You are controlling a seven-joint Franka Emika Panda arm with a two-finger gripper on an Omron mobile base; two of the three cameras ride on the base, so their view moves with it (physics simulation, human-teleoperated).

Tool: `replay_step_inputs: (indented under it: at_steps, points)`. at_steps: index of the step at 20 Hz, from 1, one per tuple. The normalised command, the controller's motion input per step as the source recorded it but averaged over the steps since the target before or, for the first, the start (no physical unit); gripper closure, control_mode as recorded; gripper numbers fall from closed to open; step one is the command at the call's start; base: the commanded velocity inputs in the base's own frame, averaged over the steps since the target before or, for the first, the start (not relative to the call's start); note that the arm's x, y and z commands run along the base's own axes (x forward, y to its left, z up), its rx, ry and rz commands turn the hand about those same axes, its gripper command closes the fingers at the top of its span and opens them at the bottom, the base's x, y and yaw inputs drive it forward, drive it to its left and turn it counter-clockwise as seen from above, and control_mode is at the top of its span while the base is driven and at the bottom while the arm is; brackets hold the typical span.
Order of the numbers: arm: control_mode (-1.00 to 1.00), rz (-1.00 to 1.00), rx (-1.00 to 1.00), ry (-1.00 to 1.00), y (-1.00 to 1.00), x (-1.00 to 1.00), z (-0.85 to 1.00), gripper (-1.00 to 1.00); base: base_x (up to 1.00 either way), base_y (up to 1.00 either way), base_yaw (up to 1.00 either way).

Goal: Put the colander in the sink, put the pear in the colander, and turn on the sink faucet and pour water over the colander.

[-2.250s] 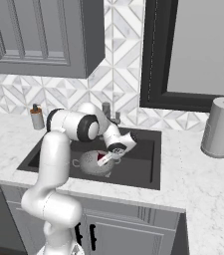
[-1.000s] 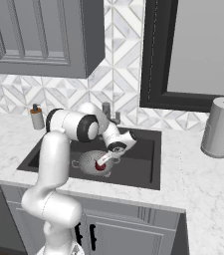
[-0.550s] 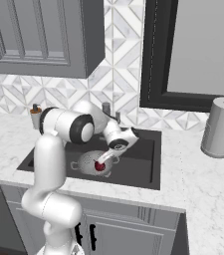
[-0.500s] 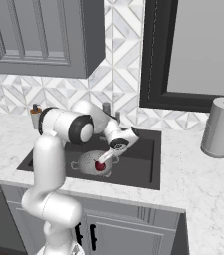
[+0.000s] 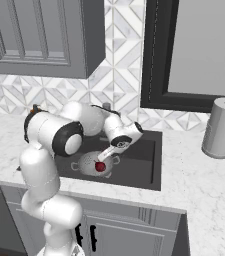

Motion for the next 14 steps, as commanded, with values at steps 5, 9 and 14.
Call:
replay_step_inputs:
  at_steps: [5,9,14]
  points:
    - [-1.00,-0.06,0.00,-0.04,0.00,-0.53,0.58,-1.00,0.00,0.00,0.00]
    - [-1.00,-0.11,0.00,-0.16,0.00,-0.61,0.53,-1.00,0.00,0.00,0.00]
    - [-1.00,-0.17,0.00,-0.23,0.00,-0.52,0.54,-1.00,0.00,0.00,0.00]
